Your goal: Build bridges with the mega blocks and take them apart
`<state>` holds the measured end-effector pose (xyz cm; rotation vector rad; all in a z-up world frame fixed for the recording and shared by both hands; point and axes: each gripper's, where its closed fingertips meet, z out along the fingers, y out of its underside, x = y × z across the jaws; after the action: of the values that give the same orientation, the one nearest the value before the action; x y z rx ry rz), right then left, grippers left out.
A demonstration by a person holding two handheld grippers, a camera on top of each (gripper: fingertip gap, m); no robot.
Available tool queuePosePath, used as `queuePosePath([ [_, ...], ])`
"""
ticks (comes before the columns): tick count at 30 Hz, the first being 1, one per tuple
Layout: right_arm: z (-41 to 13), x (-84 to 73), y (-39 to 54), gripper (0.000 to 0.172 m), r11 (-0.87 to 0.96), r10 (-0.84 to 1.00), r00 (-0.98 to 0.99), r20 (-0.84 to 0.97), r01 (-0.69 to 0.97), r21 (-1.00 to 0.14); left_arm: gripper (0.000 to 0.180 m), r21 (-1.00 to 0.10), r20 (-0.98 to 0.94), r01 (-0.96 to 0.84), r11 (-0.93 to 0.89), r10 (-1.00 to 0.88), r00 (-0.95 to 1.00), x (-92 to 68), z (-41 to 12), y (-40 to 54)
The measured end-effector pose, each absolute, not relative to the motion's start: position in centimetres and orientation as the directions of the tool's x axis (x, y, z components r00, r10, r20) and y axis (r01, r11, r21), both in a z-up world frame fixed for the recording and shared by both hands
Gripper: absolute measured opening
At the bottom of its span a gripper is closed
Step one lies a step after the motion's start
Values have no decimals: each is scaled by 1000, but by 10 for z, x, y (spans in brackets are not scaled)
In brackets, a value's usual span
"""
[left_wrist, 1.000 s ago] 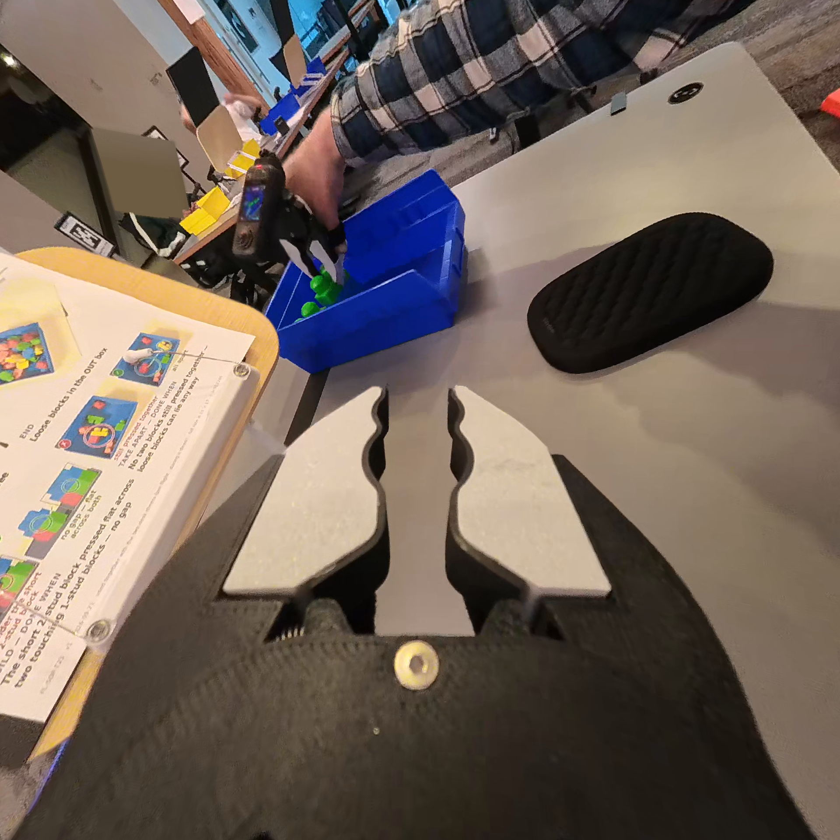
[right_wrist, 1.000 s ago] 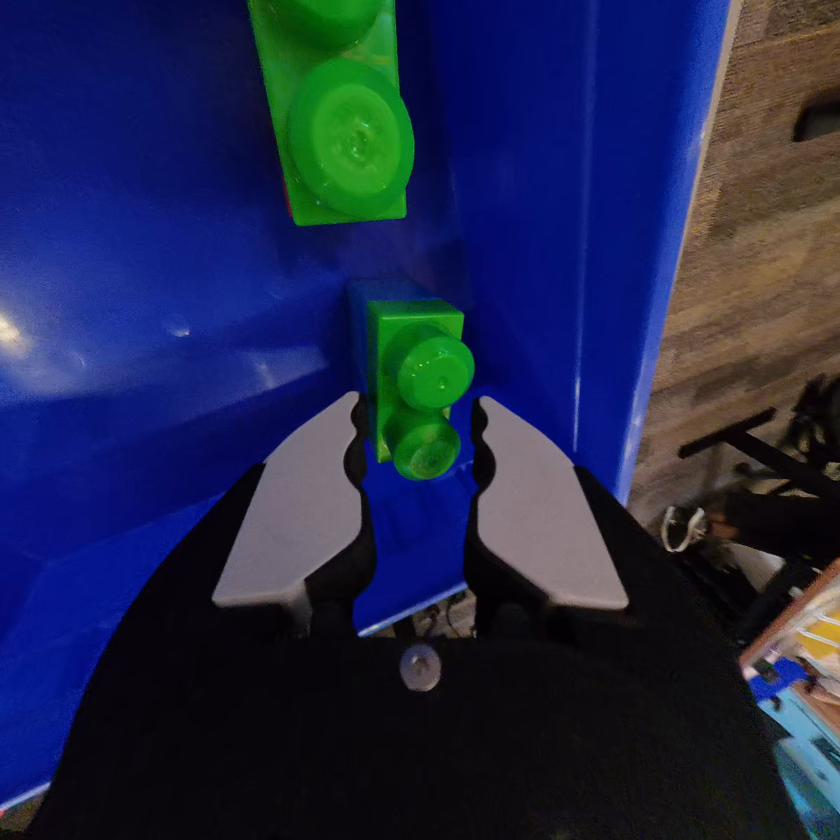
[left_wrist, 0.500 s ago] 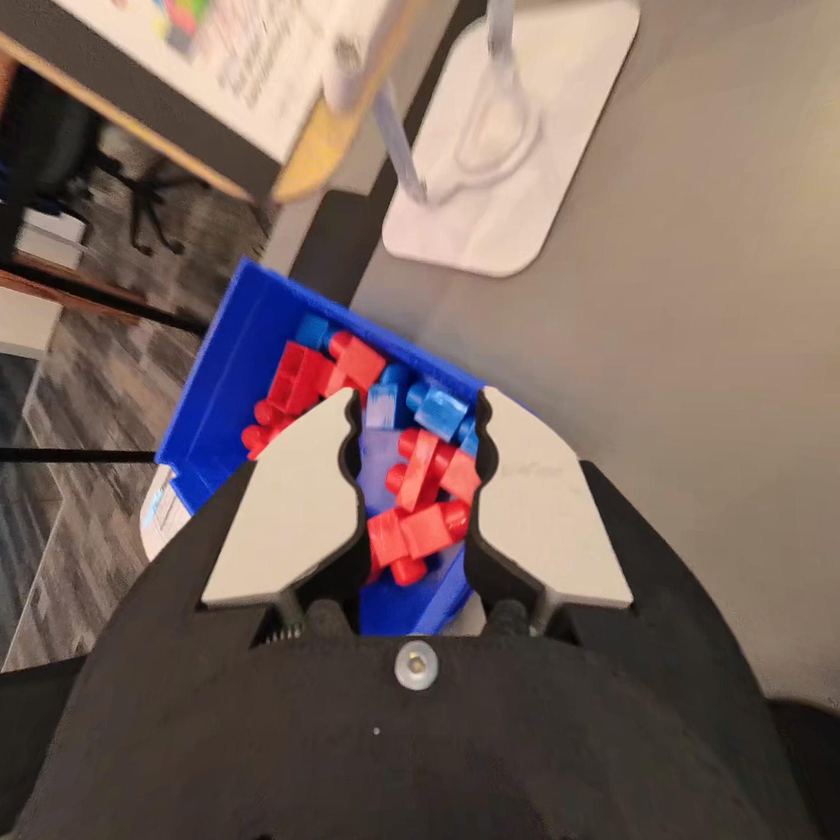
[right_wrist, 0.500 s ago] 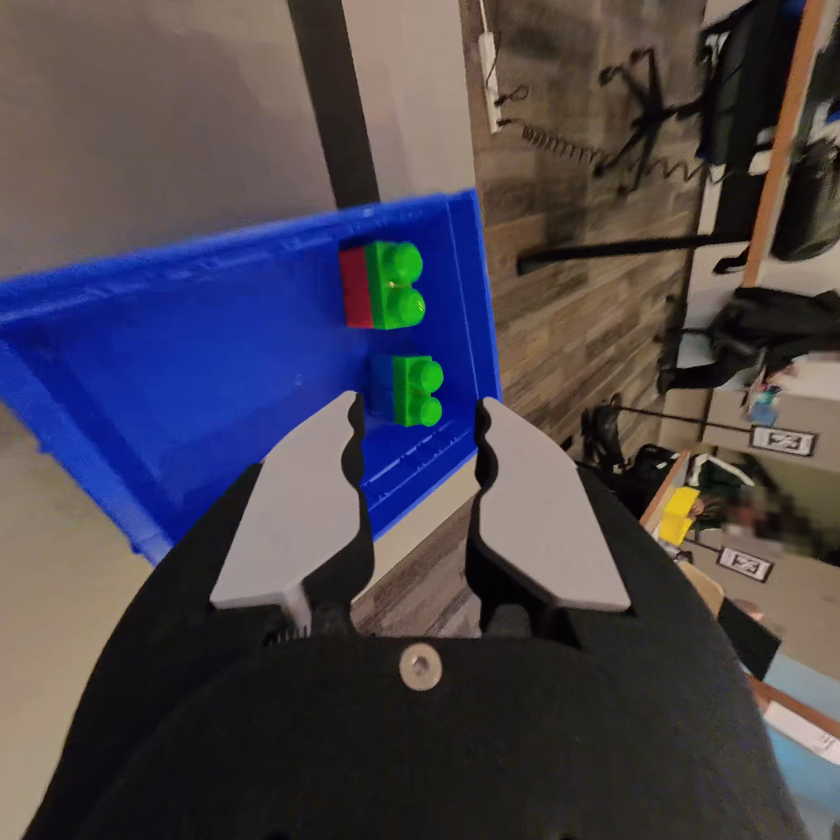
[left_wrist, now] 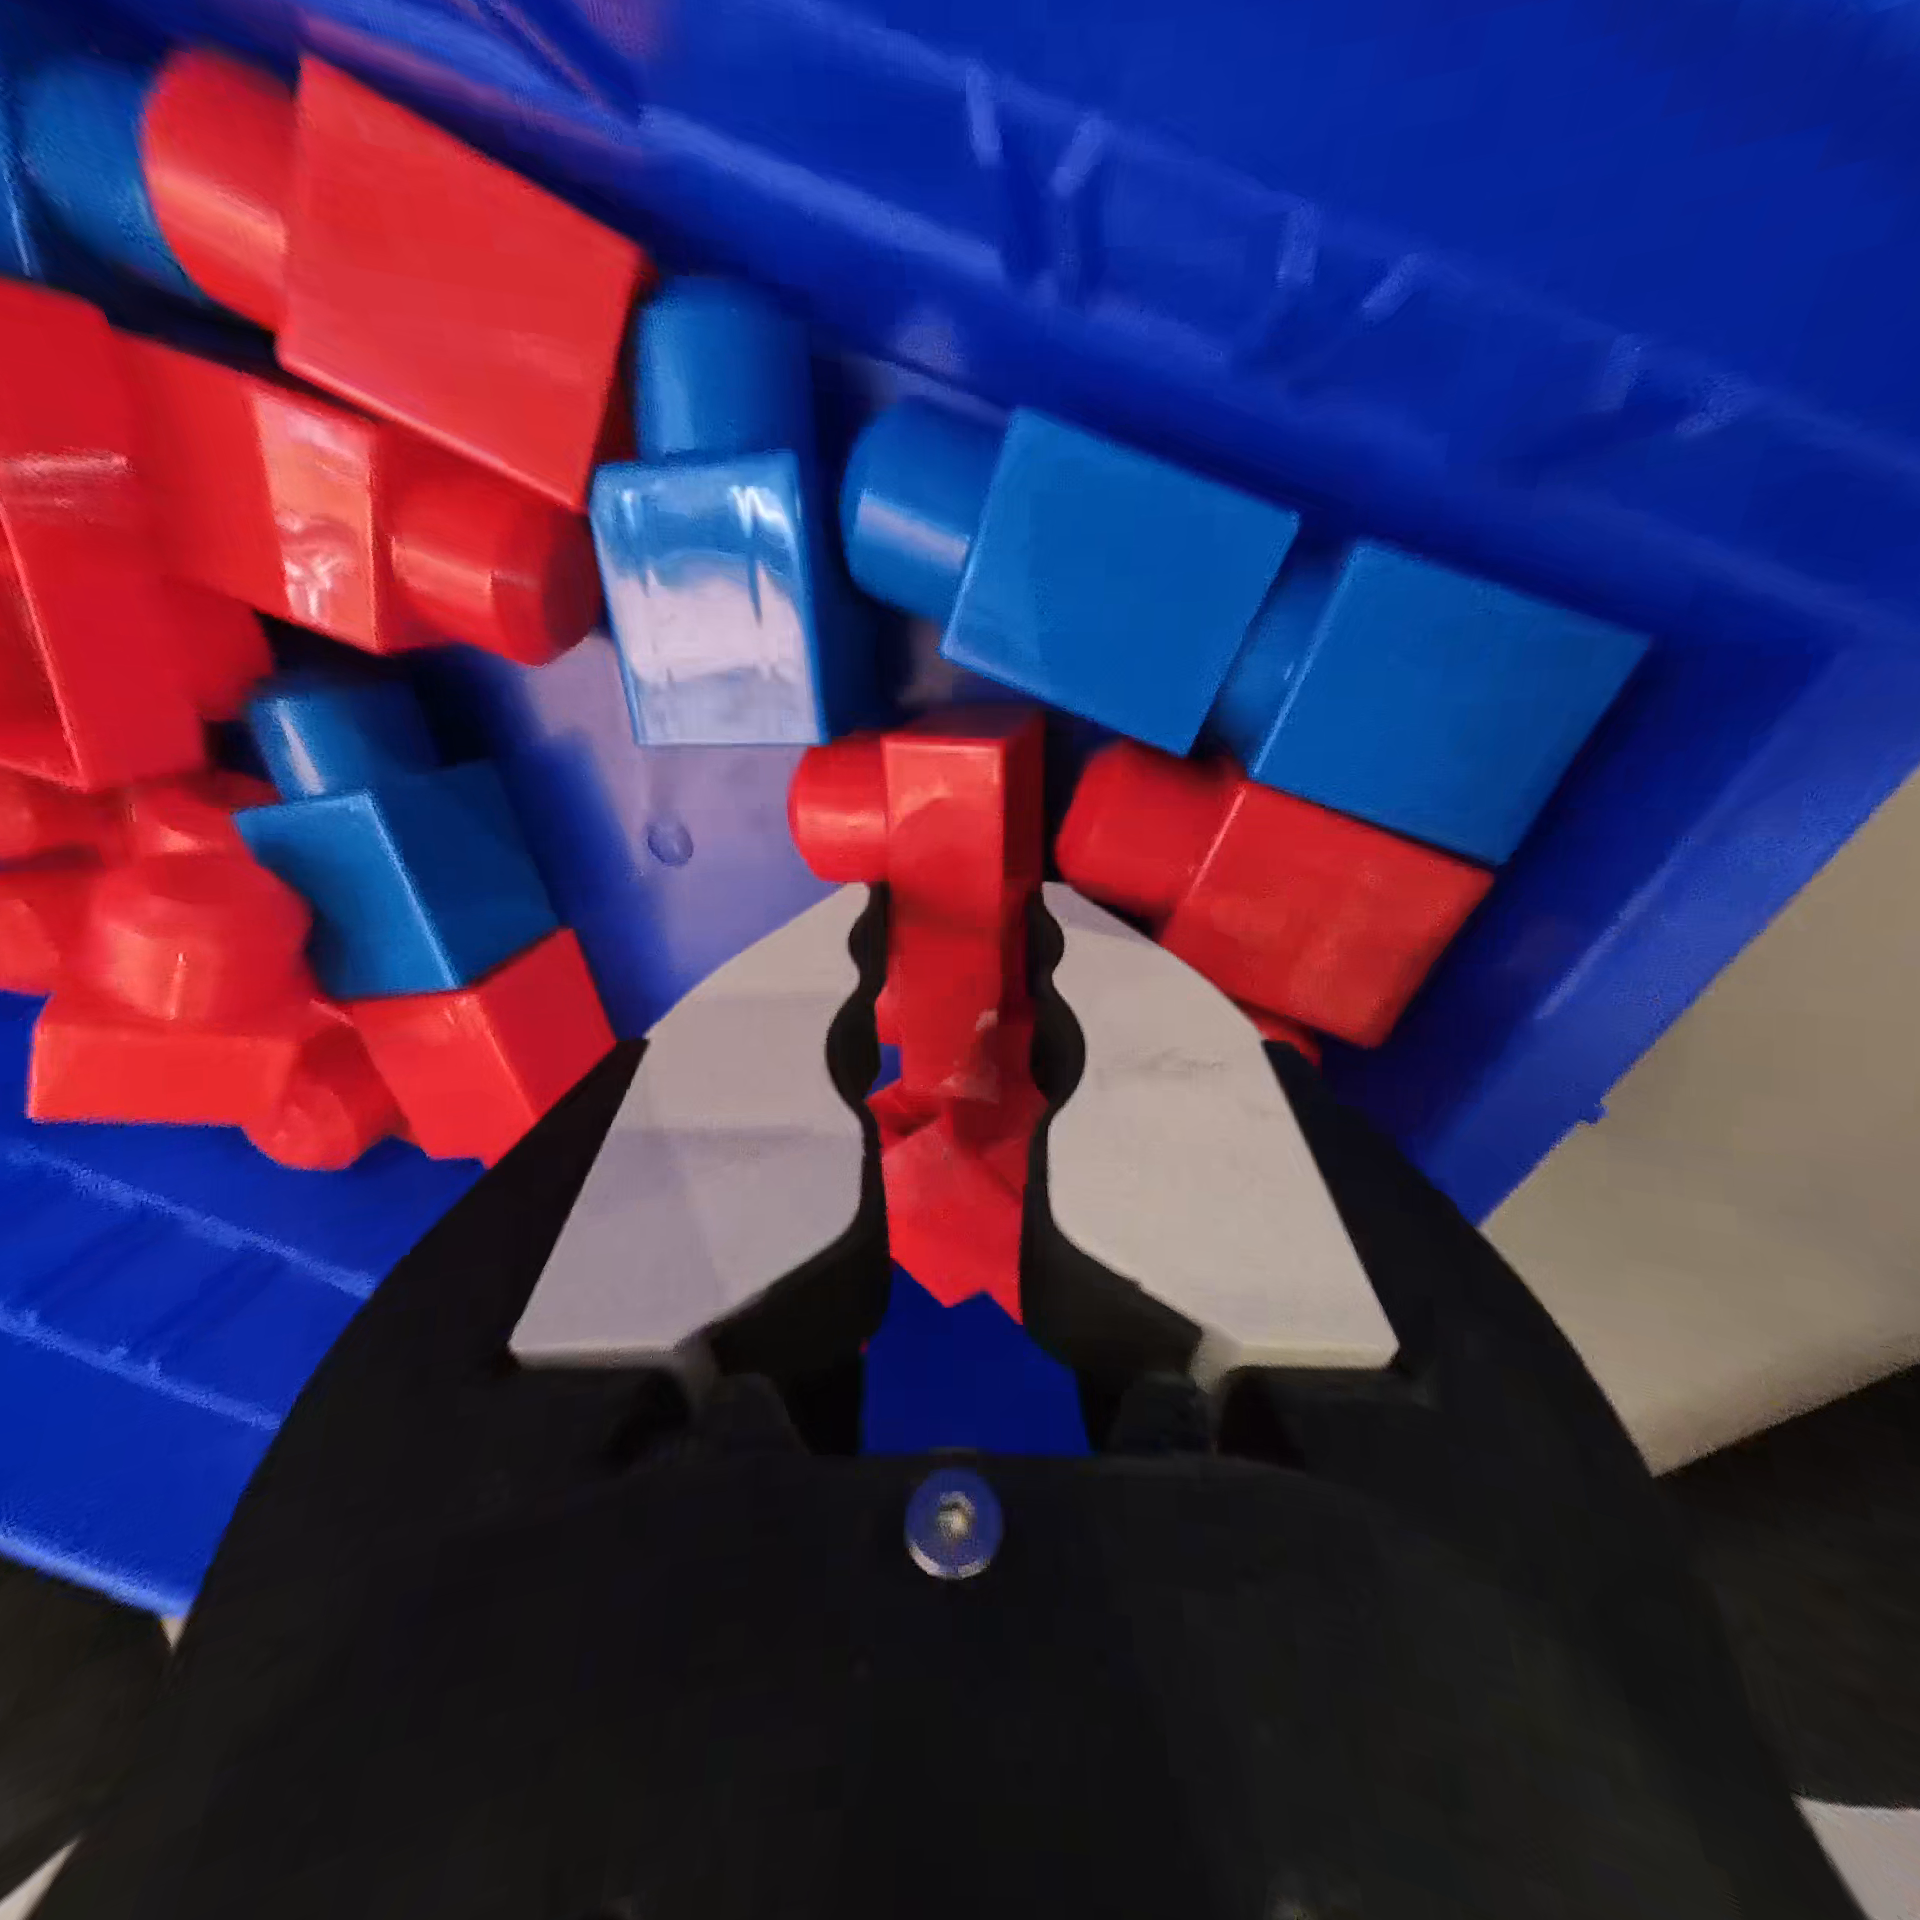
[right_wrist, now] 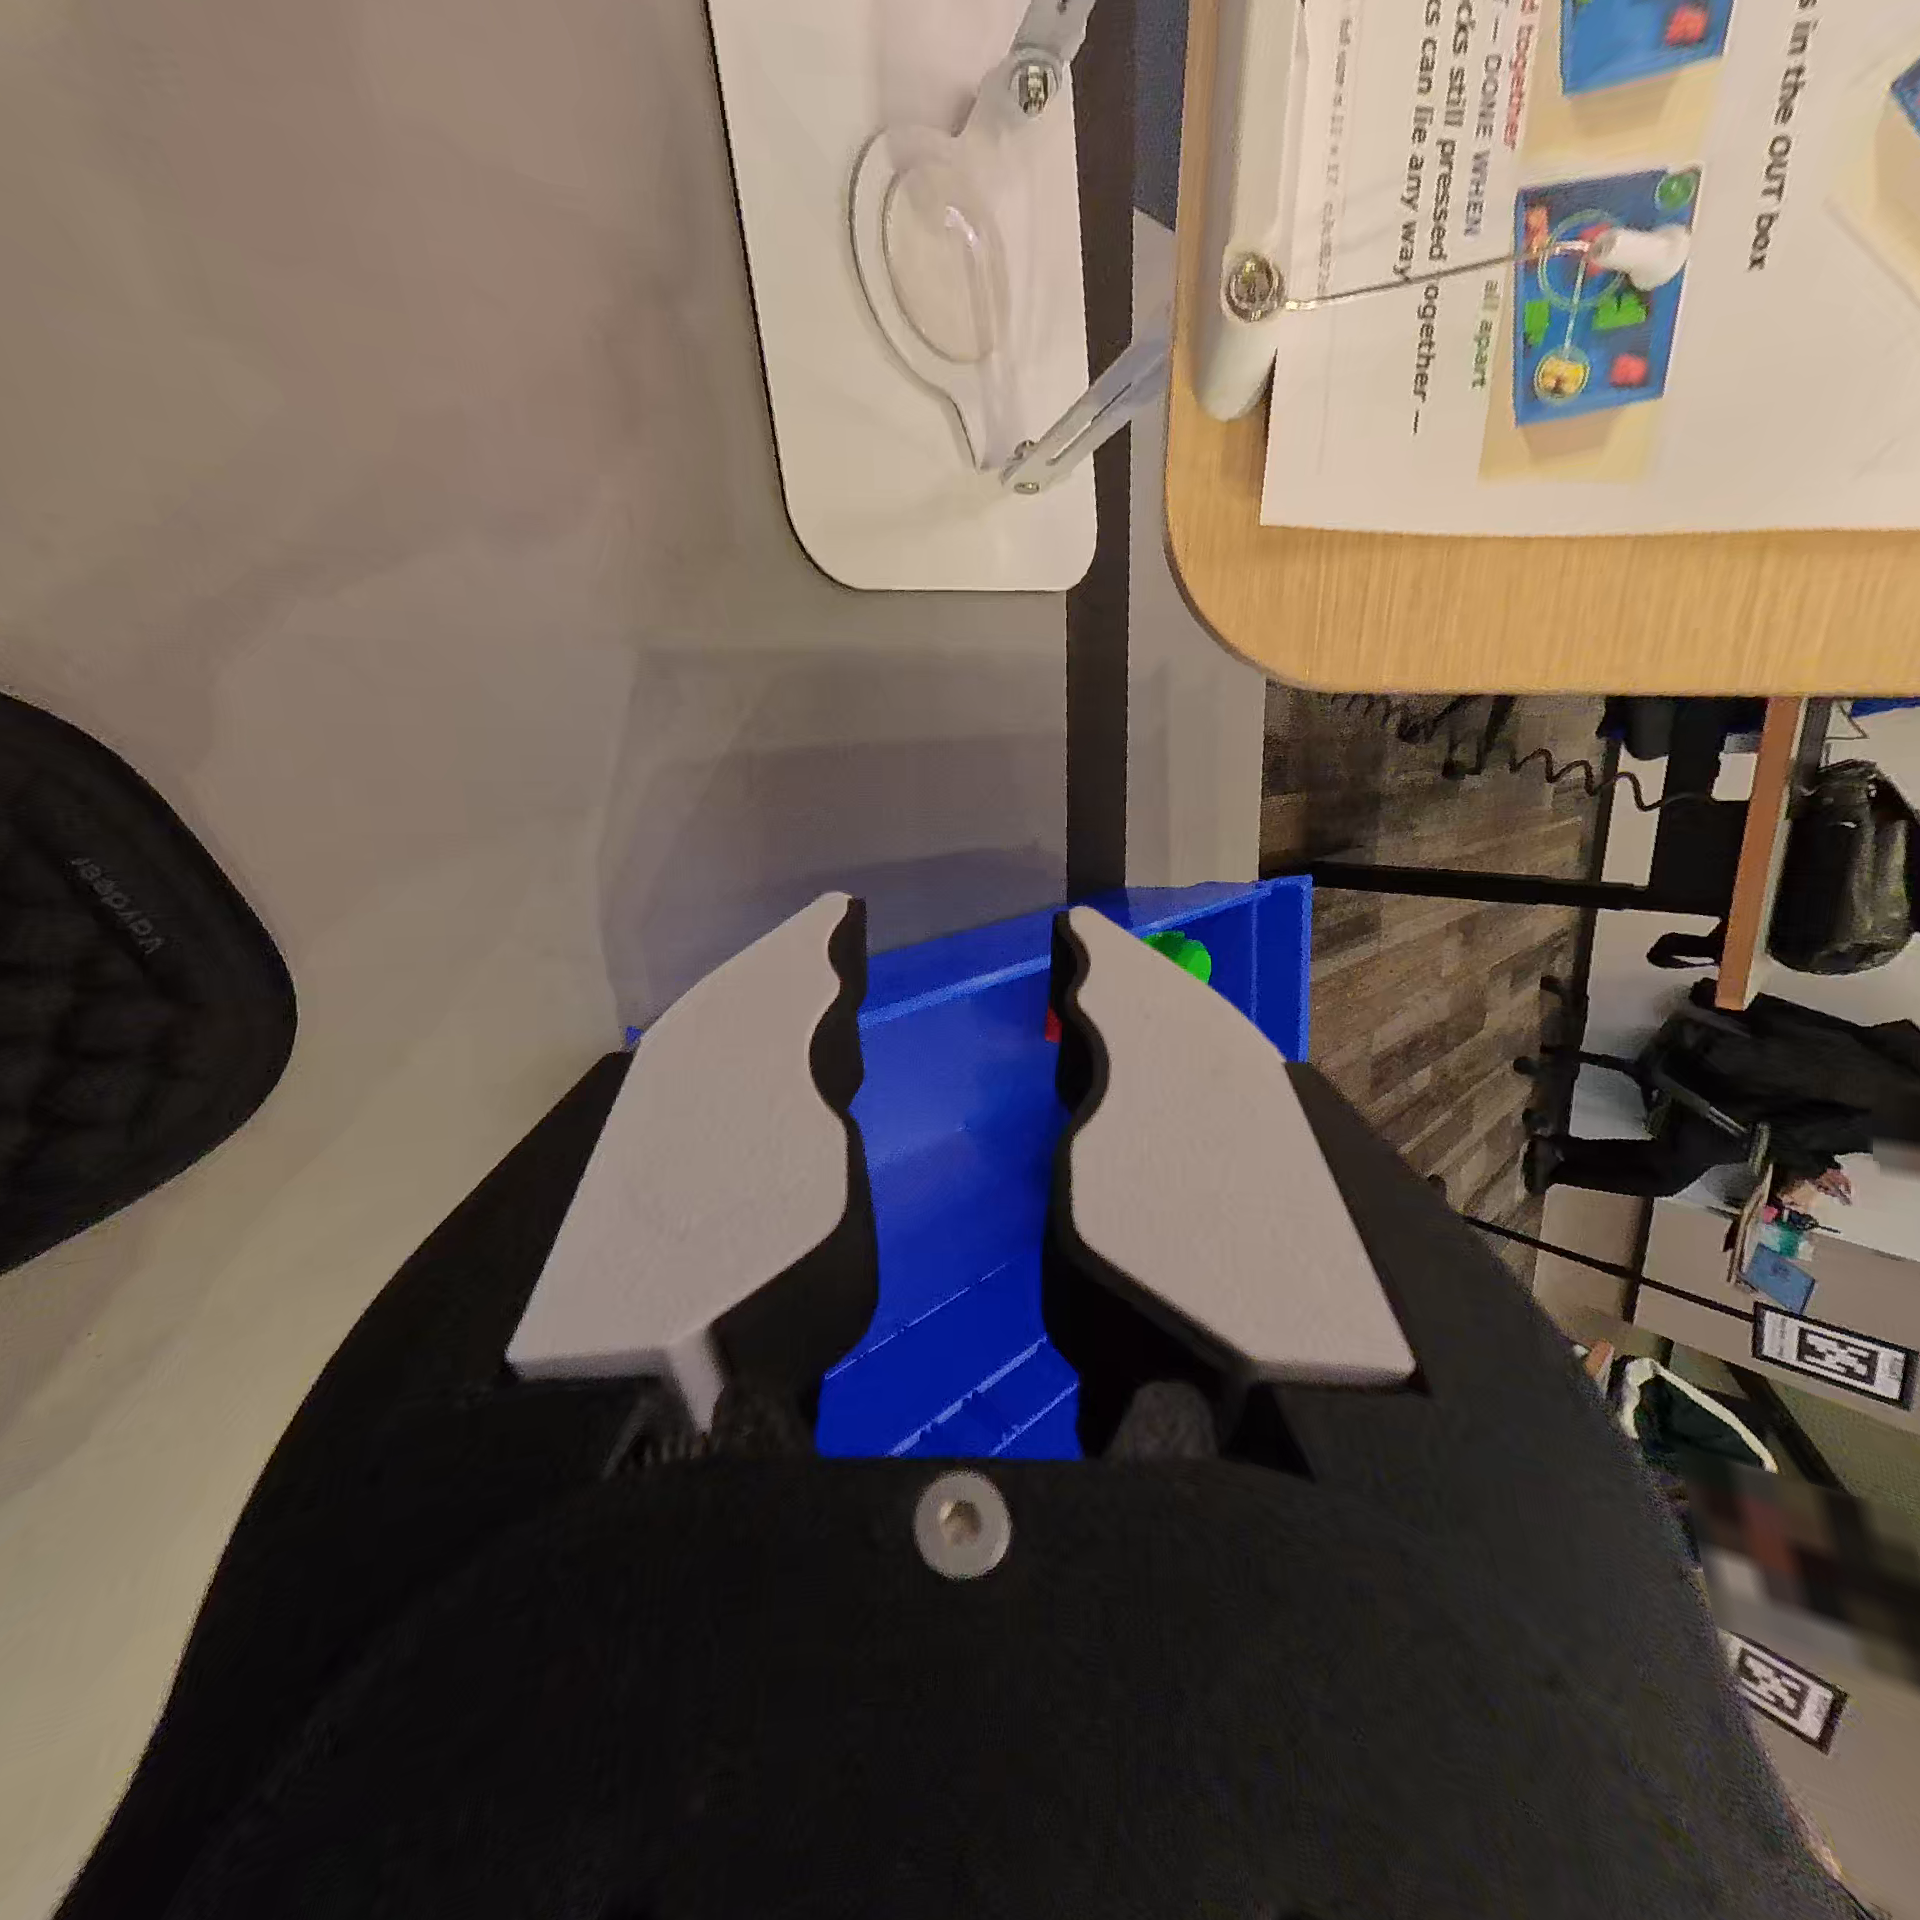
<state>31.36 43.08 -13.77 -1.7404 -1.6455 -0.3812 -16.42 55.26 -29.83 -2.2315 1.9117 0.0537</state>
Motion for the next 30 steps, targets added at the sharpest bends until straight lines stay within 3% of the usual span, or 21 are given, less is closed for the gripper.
queuePosePath([
  [6,-136,290,427,30,93,751,149,644,941,-326,22,-79,-292,-990,-113,-947,132,-171,-292,566],
  [8,-133,274,423,30,100,764,178,620,917,-386,22,-153,-365,-980,-131,-914,179,-170,-274,568],
  [12,-120,204,397,42,114,889,236,393,716,-688,22,-309,-532,-948,-76,-812,239,-151,-209,545],
  [14,-107,162,384,53,32,953,241,186,528,-849,22,-351,-628,-936,30,-749,211,-123,-175,517],
  [16,-105,125,377,60,-114,979,201,-35,396,-911,22,-369,-676,-918,147,-720,157,-82,-158,478],
  [19,-125,80,378,67,-278,960,140,-244,344,-897,22,-288,-757,-908,306,-654,20,-21,-159,422],
  [23,-154,43,362,61,-491,852,-13,-524,329,-807,22,-215,-826,-894,392,-562,-48,37,-172,377],
  [24,-161,39,355,52,-509,830,-43,-557,351,-786,22,-255,-828,-876,410,-560,-22,48,-170,368],
  [25,-167,38,350,47,-509,825,-52,-563,366,-779,21,-303,-804,-860,410,-594,0,57,-172,359],
  [28,-173,44,347,42,-466,852,-48,-521,383,-797,23,-246,-840,-871,425,-542,-28,61,-177,357],
  [30,-179,52,353,40,-429,885,10,-465,406,-807,35,-275,-817,-859,432,-576,-28,64,-182,353],
])
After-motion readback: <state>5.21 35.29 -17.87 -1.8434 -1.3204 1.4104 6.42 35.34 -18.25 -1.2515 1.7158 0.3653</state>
